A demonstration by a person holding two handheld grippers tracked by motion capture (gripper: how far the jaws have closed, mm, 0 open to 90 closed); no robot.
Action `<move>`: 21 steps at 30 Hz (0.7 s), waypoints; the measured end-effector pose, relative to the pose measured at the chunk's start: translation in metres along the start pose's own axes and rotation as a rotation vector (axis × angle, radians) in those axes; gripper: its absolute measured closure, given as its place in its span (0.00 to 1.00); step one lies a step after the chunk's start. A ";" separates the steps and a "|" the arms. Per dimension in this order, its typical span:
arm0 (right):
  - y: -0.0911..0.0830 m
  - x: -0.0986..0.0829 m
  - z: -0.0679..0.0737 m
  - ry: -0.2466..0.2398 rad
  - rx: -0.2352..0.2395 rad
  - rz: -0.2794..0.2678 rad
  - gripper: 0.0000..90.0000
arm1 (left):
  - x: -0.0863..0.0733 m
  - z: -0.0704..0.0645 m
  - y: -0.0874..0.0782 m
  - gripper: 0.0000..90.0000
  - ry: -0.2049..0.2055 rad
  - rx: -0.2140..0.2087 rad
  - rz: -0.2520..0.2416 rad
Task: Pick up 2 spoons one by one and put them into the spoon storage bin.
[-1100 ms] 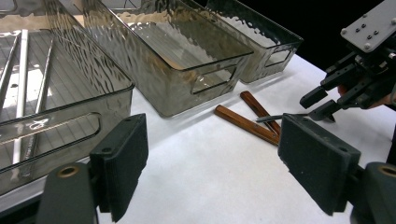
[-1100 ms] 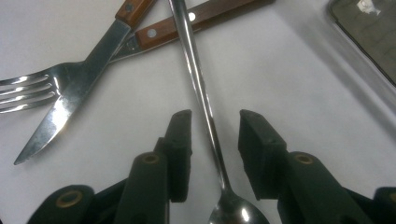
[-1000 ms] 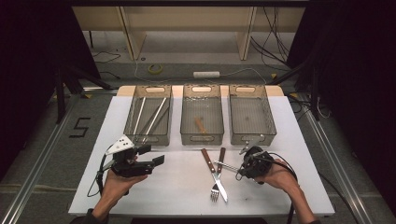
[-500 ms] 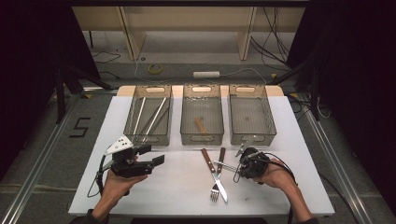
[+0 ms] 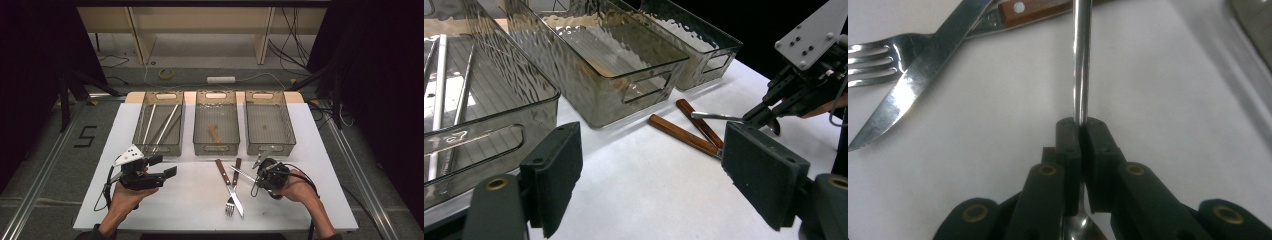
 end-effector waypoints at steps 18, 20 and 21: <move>-0.041 0.039 -0.009 0.050 0.017 -0.221 0.96 | 0.008 0.011 -0.012 0.26 0.021 0.034 -0.052; -0.043 0.049 -0.013 0.052 0.004 -0.241 0.96 | 0.008 0.013 -0.014 0.26 0.012 0.033 -0.055; -0.044 0.053 -0.014 0.057 0.003 -0.251 0.96 | 0.006 0.012 -0.014 0.26 0.016 0.034 -0.048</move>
Point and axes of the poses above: each handheld gripper's, and its own axes: y roughly forward along the jaws, x roughly out of its top, z roughly to its left, the point moved 8 cm from there along y, roughly forward along the jaws, and after that the axes turned 3 degrees about -x, right-handed, at the moved point
